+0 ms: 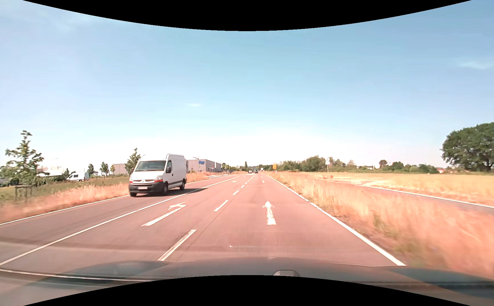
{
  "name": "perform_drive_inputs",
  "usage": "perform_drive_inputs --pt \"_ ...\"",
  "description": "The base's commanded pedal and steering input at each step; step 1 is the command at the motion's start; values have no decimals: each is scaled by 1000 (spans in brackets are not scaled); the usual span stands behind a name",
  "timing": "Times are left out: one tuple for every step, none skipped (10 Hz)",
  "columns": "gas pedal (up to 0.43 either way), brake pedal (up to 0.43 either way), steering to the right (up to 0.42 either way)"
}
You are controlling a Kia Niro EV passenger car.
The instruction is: Follow the waypoints while adhering to traffic rules and regulations
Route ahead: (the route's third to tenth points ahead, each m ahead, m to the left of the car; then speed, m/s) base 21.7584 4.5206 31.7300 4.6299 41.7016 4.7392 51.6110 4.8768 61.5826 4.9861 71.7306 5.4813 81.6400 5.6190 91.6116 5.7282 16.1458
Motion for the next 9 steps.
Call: perform_drive_inputs --pt "8 0 -6" --pt "8 0 -5" --pt "8 0 -5" --pt "8 0 -5" --pt "8 0 -5" --pt "8 0 -5" --pt "8 0 -5" --pt "8 0 -5" --pt "8 0 -5"
